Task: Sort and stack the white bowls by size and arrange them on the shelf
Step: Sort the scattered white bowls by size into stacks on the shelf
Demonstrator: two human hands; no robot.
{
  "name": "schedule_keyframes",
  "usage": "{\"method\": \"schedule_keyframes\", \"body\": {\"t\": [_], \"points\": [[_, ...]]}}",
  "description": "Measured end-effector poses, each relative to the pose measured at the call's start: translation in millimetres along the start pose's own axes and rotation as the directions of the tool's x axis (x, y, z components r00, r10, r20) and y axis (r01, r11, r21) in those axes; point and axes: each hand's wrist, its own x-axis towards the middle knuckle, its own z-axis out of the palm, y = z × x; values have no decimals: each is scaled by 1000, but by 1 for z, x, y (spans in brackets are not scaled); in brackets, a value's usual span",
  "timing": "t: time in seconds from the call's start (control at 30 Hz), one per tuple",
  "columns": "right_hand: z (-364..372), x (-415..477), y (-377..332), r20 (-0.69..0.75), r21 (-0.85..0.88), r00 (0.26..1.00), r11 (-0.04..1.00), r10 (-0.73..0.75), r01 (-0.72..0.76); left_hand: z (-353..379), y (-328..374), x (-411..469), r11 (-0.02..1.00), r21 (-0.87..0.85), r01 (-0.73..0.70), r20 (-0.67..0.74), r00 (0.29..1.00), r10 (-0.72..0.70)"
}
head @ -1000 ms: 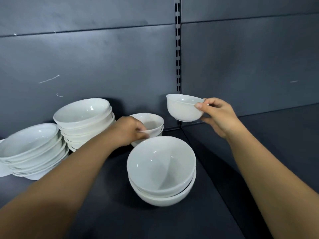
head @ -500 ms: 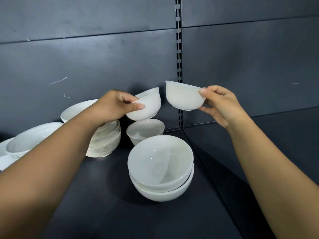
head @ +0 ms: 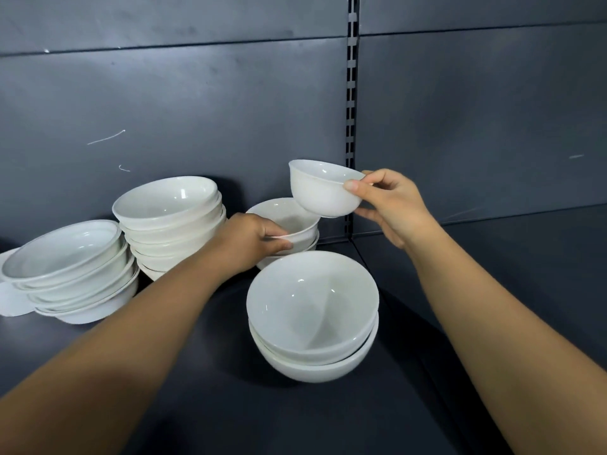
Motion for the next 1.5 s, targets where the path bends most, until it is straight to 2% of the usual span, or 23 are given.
{"method": "schedule_keyframes", "body": {"t": [0.1, 0.4, 0.5, 0.63, 0.73, 0.8, 0.9, 1.03, 1.1, 1.17, 1.37, 1.5], "points": [[6, -1, 7, -4, 16, 1000, 1000, -4, 4, 3, -5, -3, 998, 42, -47, -1, 999, 47], [10, -1, 13, -16, 65, 1000, 998, 5, -4, 9, -17, -4, 998, -56, -30, 35, 999, 32], [11, -1, 15, -9, 48, 1000, 999, 13, -12, 17, -21, -5, 992, -97, -81, -26, 997, 79], [15, 2, 14, 10, 40, 1000, 999, 5, -5, 24, -24, -7, 986, -155, -68, -183, 982, 39], [23, 5, 14, 34, 20, 999, 1000, -15, 14, 20, -25, -7, 985, -84, -149, -161, 978, 134], [29, 6, 15, 59, 1, 998, 1000, -28, 28, 15, -23, -7, 987, -22, -161, -115, 981, 158], [37, 6, 19, 99, -36, 995, 999, -34, 37, 13, -21, -9, 985, -28, -173, -112, 979, 169], [36, 6, 24, 102, -36, 994, 999, -32, 36, 18, -25, -16, 991, -80, -105, -193, 977, 88], [33, 7, 27, 99, -24, 995, 999, -26, 28, 17, -25, -26, 982, -180, -57, -296, 955, 1], [32, 8, 31, 94, -57, 995, 997, -39, 45, 15, -23, -37, 946, -323, -14, -337, 936, -101], [38, 5, 39, 189, -160, 981, 983, -54, 85, 25, -14, -49, 866, -496, 66, -193, 964, -183], [40, 3, 47, 233, -175, 972, 982, -25, 68, 32, -15, -47, 802, -594, 60, -171, 965, -199]]}}
